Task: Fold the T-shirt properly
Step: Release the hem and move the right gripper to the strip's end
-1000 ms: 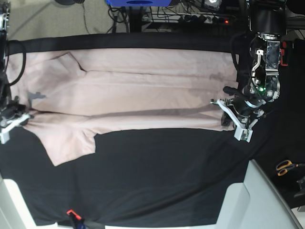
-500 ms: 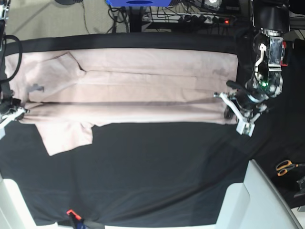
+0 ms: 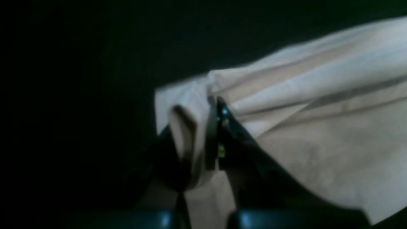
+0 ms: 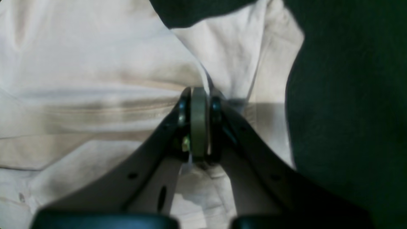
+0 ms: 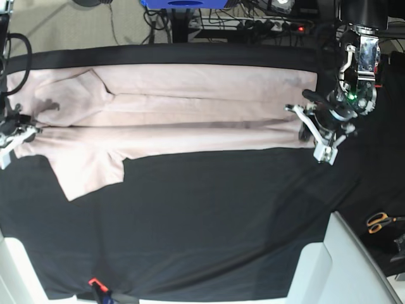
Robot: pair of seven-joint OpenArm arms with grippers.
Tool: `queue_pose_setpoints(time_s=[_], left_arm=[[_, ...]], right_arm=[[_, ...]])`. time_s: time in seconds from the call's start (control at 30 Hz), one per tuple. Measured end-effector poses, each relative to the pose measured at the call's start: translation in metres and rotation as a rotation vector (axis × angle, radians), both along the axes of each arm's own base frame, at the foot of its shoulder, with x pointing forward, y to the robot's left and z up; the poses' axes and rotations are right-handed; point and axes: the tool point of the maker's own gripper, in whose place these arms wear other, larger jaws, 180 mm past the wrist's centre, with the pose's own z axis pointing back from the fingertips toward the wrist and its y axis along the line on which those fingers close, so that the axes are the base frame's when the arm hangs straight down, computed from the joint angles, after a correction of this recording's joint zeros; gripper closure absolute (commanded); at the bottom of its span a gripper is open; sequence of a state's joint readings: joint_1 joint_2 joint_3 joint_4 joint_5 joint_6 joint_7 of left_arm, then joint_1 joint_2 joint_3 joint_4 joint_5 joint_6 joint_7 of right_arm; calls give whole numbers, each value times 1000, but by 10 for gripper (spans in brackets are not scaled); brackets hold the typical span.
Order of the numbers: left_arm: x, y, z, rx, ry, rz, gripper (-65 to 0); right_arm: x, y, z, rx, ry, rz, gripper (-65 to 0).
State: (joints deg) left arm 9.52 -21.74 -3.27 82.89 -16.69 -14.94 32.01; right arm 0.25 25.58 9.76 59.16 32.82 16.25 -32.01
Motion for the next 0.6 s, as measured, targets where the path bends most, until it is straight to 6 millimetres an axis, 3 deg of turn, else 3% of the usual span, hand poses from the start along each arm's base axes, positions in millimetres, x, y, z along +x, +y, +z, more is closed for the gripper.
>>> queue_pose_setpoints(time_s=[0.07, 0.2, 0.3, 0.4, 0.47, 0.6], left_arm=[[-3, -1, -5, -3, 14, 7, 0], [-5, -8, -11, -25, 24, 17, 0], [-4, -7, -11, -22, 22, 21, 0], [-4, -6, -10, -19, 22, 22, 0], [-4, -5, -11, -21, 21, 26, 0], [-6, -3, -13, -20, 27, 31, 0]], right_arm=[[-4, 5, -4, 18, 10, -10, -33], [-8, 1, 1, 35, 26, -54, -204], [12, -6, 36, 7, -87, -62, -294], [35, -5, 69, -17, -196, -39, -323], [51, 4, 72, -8, -194, -15, -336], [92, 16, 52, -67, -124, 66, -375]])
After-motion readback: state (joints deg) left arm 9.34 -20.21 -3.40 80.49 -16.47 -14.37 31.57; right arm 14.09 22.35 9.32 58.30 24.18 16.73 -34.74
